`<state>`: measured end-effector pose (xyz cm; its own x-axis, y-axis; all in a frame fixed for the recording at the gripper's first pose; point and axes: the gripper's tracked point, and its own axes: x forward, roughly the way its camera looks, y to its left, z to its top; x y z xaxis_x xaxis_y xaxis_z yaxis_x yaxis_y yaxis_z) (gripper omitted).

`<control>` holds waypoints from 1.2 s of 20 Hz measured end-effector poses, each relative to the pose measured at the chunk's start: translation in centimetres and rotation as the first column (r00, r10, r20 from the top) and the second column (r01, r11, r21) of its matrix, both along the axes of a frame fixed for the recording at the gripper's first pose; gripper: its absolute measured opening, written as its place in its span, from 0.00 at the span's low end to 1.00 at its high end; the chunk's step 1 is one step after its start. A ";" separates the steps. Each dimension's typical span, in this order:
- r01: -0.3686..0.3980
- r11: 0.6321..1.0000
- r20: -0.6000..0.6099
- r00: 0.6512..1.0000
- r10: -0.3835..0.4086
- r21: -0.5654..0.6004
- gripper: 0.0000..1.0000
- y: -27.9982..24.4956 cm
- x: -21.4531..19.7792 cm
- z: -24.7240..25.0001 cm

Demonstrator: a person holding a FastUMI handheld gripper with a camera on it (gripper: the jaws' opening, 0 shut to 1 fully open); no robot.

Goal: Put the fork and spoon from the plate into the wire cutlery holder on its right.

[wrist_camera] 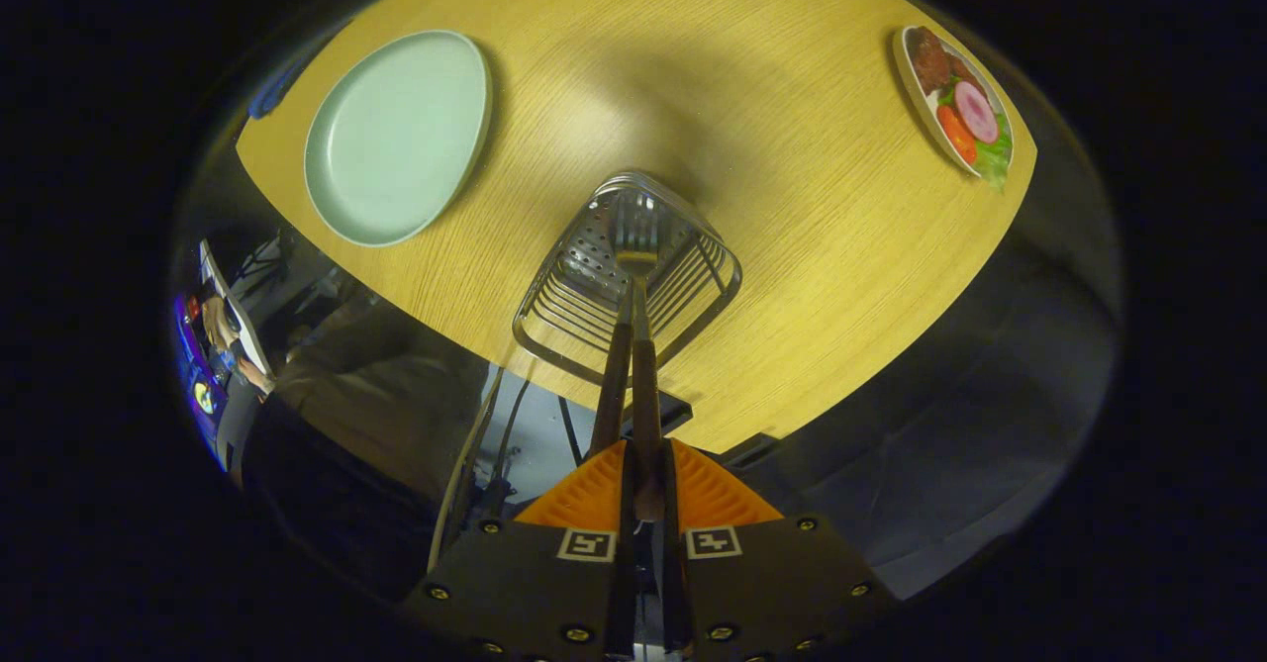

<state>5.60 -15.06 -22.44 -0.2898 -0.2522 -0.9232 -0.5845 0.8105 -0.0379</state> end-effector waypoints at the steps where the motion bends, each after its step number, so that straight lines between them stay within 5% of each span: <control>1: 0.028 0.999 0.032 0.999 -0.029 0.027 0.12 -0.2 -0.2 0.2; 5: 0.158 0.968 0.199 0.960 -0.196 0.194 0.30 0.2 -0.9 2.7; 8: 0.195 0.909 0.402 0.848 -0.345 0.369 0.32 2.1 -0.3 5.6; 13: 0.042 0.761 0.650 0.490 -0.580 0.648 0.32 7.8 -1.4 12.7; 15: -0.035 0.727 0.695 0.328 -0.640 0.686 0.32 8.9 -2.8 15.8; 17: -0.112 0.688 0.694 0.202 -0.691 0.717 0.32 10.6 -4.2 17.7; 19: -0.177 0.716 0.735 0.093 -0.671 0.676 0.32 11.0 -5.2 19.1; 21: -0.223 0.730 0.755 0.040 -0.655 0.646 0.32 12.4 -6.2 19.8; 24: -0.259 0.734 0.765 0.036 -0.643 0.628 0.32 13.8 -7.2 19.8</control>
